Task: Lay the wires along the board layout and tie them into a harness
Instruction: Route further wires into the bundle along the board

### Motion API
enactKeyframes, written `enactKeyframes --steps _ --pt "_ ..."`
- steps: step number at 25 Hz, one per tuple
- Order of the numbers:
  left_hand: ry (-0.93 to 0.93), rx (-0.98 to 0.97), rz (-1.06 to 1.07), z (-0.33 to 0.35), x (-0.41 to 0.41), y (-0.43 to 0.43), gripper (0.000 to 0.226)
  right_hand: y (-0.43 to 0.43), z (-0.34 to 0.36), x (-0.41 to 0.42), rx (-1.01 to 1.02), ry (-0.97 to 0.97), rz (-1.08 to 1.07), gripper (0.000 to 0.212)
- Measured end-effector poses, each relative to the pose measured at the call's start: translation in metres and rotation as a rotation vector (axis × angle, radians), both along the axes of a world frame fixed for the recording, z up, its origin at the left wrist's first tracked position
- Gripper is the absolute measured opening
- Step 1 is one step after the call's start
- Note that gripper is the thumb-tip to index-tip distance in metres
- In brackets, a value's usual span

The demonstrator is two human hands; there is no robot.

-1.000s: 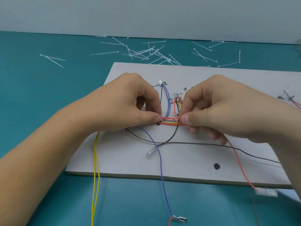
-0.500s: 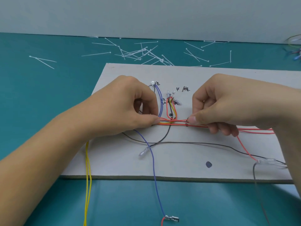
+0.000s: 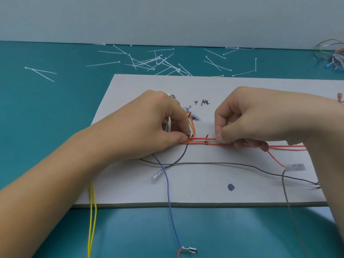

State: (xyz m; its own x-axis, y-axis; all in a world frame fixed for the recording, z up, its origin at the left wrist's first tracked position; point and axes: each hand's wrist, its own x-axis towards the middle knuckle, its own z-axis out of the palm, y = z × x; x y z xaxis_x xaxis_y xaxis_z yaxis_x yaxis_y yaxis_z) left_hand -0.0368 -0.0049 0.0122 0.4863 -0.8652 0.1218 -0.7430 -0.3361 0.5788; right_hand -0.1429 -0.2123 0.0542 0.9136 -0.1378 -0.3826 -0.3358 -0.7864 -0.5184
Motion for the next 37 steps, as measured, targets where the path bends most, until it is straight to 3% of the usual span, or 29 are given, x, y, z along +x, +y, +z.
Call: enactKeyframes --steps 6,14,21,30,37 --pt "-0.005 0.029 0.096 0.002 -0.006 -0.004 0.012 -0.007 0.002 -0.001 -0.001 -0.060 -0.048 0.021" --pt "-0.057 0.041 0.180 0.001 -0.015 -0.009 0.015 -0.017 0.000 -0.002 0.022 -0.010 -0.024 0.017" --pt "-0.032 0.027 0.133 0.000 -0.017 -0.010 0.009 -0.027 0.000 -0.005 0.052 0.032 -0.030 0.021" --pt "-0.081 -0.001 0.134 -0.003 -0.019 -0.010 0.011 -0.023 -0.002 -0.005 -0.104 0.069 -0.029 0.021" --pt "-0.109 -0.019 0.105 0.000 -0.019 -0.012 0.018 -0.015 0.004 -0.007 -0.301 0.033 0.138 0.014"
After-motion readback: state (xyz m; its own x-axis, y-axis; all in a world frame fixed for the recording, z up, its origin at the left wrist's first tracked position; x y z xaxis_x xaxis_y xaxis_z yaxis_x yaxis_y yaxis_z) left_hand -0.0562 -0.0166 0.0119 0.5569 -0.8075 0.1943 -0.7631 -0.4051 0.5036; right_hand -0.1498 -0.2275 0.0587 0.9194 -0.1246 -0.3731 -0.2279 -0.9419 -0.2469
